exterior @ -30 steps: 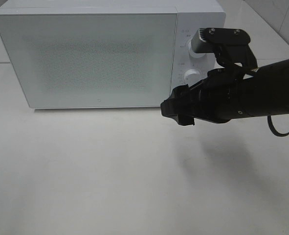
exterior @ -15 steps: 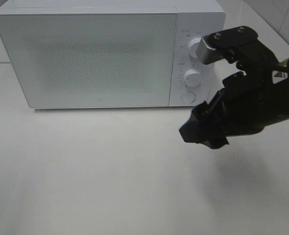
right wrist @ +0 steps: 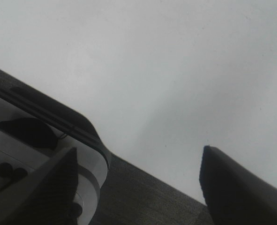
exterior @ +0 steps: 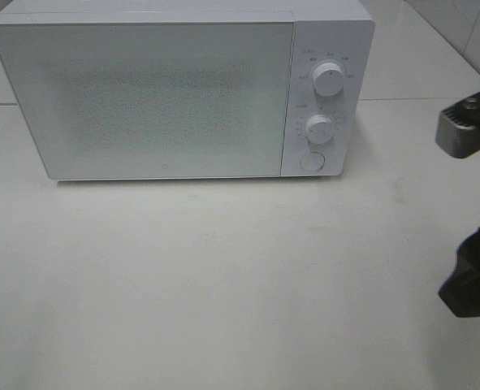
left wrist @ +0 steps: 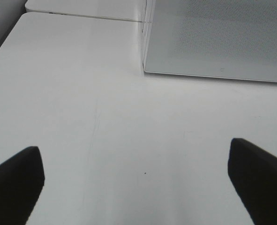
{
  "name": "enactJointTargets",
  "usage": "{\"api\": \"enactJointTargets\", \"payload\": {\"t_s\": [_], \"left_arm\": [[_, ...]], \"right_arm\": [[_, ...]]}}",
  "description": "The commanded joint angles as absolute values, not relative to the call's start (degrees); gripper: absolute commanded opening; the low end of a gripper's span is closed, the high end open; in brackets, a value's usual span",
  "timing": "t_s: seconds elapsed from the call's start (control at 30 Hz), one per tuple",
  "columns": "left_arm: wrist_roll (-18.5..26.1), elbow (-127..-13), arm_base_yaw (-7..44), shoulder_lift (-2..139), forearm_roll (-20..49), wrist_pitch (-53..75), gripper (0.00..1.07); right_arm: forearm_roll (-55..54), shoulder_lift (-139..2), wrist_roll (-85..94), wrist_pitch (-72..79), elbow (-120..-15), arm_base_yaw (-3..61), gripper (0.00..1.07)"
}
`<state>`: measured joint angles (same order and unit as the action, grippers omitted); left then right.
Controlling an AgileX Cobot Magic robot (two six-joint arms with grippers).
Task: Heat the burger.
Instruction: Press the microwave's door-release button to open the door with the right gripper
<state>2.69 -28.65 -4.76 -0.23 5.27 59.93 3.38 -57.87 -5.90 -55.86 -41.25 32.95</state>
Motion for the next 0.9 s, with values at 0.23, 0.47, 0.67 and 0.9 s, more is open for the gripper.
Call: {"api": "enactJointTargets", "payload": {"t_s": [0.23, 0.47, 0.67, 0.9], "left_arm": [[2.6, -28.5, -4.6, -1.7, 5.6, 59.4, 1.02], [2.6, -28.5, -4.6, -1.7, 5.6, 59.4, 1.02], [2.6, -28.5, -4.6, -1.7, 5.6, 59.4, 1.02], [2.6, -28.5, -4.6, -1.7, 5.6, 59.4, 1.02]], "right_arm": [[4.1, -37.0, -6.2, -66.7, -41.5, 32.7, 0.73], [4.2, -24.1, -6.1, -68.2, -41.4, 32.7, 0.73], [5.8, -15.1, -6.0, -70.4, -41.4, 28.4, 0.73], [7.0, -6.1, -4.5, -70.4, -41.3, 20.0, 0.73]]}}
